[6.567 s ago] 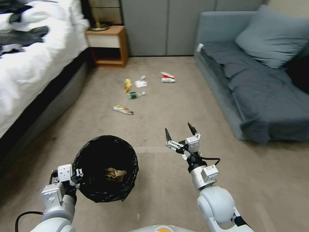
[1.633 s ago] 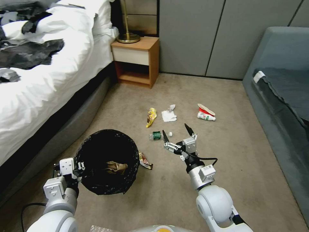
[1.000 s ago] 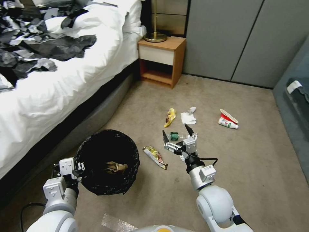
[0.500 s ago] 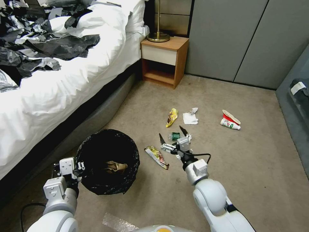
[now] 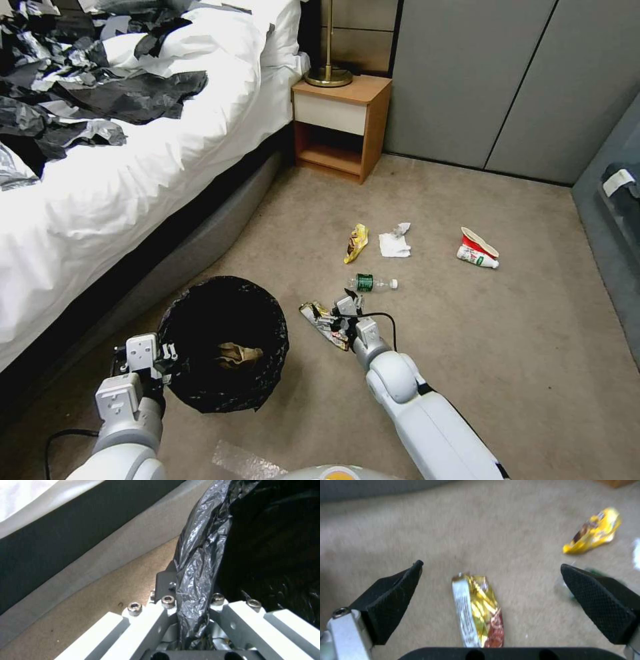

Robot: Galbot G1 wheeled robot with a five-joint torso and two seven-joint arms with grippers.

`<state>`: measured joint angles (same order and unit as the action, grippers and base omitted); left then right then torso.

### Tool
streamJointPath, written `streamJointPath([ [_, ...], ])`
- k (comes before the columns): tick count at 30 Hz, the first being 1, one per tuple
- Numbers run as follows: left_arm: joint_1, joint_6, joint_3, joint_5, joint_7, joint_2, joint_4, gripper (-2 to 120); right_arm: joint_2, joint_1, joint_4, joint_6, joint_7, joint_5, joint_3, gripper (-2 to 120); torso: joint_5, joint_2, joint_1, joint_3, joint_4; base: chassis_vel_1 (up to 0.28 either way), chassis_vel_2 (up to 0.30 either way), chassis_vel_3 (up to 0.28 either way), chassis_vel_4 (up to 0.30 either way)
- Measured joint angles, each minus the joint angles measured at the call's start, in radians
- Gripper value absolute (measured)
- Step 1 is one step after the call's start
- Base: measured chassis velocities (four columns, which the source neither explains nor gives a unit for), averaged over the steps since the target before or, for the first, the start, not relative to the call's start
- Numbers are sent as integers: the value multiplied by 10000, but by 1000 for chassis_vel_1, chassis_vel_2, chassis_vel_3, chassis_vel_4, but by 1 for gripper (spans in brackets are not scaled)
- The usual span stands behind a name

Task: Pick up the trash bin, then pick up the garbage from the floor and place it into the trash bin.

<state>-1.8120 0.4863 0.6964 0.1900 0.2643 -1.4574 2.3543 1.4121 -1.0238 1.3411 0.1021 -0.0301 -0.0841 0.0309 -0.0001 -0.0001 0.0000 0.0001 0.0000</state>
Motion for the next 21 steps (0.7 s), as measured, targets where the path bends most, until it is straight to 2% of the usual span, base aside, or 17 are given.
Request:
streamJointPath([
  [2, -29, -6, 16, -18, 4, -9, 6, 1, 43, 131, -301, 4, -84, -41, -30, 100, 0, 0, 0, 0, 0, 0, 0, 0, 0],
  [5, -176, -20, 47, -116, 31, -90, 108, 1, 506, 987, -2454, -363, -429, 214, -10, 100, 2, 0, 0, 0, -1, 0, 0, 0, 0],
  [6, -176, -20, 47, -116, 31, -90, 108, 1, 506, 987, -2454, -363, -429, 214, -10, 100, 2, 0, 0, 0, -1, 0, 0, 0, 0],
  [10, -369, -31, 44, -302, 41, -176, 187, 1, 1331, 2044, -5102, -1359, -770, 1184, 638, 100, 2, 0, 0, 0, 0, 0, 0, 0, 0],
  [11, -369, -31, 44, -302, 41, -176, 187, 1, 1331, 2044, -5102, -1359, -770, 1184, 638, 100, 2, 0, 0, 0, 0, 0, 0, 0, 0],
  [14, -492, -71, 70, -397, 41, -202, 211, 1, 1826, 2683, -6572, -1905, -986, 1845, 1303, 100, 2, 0, 0, 0, 1, 0, 0, 0, 0],
  [18, -523, -86, 73, -444, 41, -201, 211, 1, 1980, 2962, -7193, -2207, -1165, 2328, 1726, 100, 3, 0, 0, 0, 2, 0, 0, 0, 0],
  [21, -513, -89, 24, -520, 42, -199, 158, 1, 2005, 3325, -8094, -2556, -1292, 3107, 2383, 100, 0, 0, 0, 0, -1, 0, 0, 0, 0],
])
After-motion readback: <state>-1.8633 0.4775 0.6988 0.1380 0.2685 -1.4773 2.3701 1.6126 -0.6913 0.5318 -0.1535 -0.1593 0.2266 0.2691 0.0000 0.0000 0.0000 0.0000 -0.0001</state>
